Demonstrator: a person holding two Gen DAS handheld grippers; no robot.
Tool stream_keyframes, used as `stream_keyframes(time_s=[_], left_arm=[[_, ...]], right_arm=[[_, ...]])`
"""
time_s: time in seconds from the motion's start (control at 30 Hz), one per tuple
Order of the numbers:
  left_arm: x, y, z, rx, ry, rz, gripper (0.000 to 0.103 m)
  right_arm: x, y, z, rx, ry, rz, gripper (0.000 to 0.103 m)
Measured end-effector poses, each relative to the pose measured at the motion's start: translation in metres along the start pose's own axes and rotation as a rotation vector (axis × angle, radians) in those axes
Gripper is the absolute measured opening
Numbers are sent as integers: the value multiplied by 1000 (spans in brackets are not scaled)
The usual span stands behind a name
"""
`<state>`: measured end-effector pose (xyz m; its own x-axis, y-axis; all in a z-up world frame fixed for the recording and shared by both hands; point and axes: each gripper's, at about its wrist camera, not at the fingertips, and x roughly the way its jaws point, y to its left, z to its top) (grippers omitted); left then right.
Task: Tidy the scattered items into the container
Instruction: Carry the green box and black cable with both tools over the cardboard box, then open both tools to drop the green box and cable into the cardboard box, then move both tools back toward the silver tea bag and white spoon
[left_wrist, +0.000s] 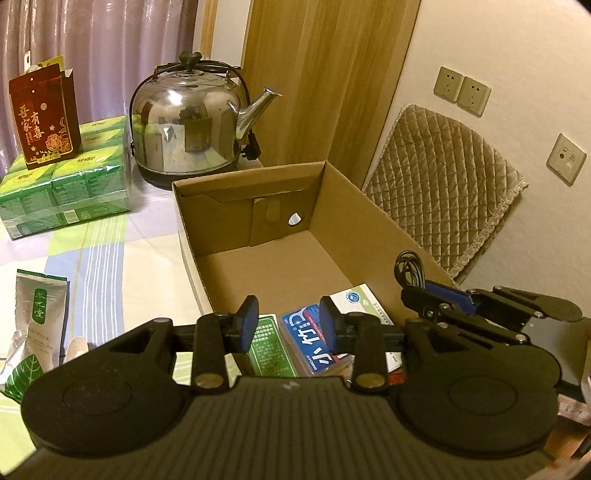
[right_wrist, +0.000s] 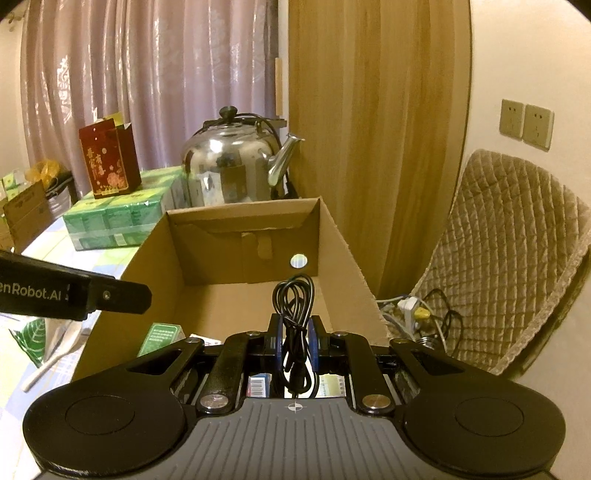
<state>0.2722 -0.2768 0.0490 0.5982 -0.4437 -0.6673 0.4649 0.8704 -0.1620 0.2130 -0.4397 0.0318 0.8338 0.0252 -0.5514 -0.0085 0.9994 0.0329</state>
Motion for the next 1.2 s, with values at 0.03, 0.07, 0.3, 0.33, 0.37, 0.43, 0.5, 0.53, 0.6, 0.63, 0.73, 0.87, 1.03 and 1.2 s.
stream_keyframes(time_s=[0.03, 0.07, 0.3, 0.33, 0.37, 0.43, 0.5, 0.53, 0.6, 0.63, 0.73, 0.87, 1.03, 1.2], left_arm=[[-1, 1, 0, -1, -1, -2, 31], [-1, 1, 0, -3, -2, -2, 31], [-5, 8, -1, -14, -8, 3, 31], [-6, 9, -2, -16, -8, 4, 31], [-7, 10, -2, -18, -9, 5, 31], [-8, 12, -4, -19, -9, 7, 31], [-10, 14, -5, -24, -9, 10, 31], [-11, 14, -6, -26, -10, 12, 31], [-14, 16, -7, -31, -10, 12, 32], [-15, 17, -9, -32, -11, 14, 32], [-22, 20, -12, -35, -12, 17, 32], [-34, 27, -18, -48, -15, 27, 33], [-55, 38, -31, -59, -16, 38, 37], [-82, 53, -49, -98, -24, 59, 54]], right_arm=[[1, 0, 1, 5, -1, 2, 11], [1, 0, 2, 7, -3, 3, 11], [4, 3, 4, 3, 0, 16, 16], [3, 3, 4, 5, -1, 11, 25], [2, 3, 3, 6, -2, 10, 38], [-1, 3, 1, 9, -5, 14, 41], [-4, 3, -1, 6, -4, 16, 41], [-6, 3, -2, 7, -3, 17, 41], [-11, 4, -4, 17, -3, 20, 42], [-14, 4, -5, 22, -4, 21, 42], [-23, 8, -9, 34, -6, 25, 44], [-37, 16, -12, 42, -7, 33, 60], [-56, 32, -13, 37, -6, 49, 69], [-78, 50, -15, 50, -16, 64, 85]])
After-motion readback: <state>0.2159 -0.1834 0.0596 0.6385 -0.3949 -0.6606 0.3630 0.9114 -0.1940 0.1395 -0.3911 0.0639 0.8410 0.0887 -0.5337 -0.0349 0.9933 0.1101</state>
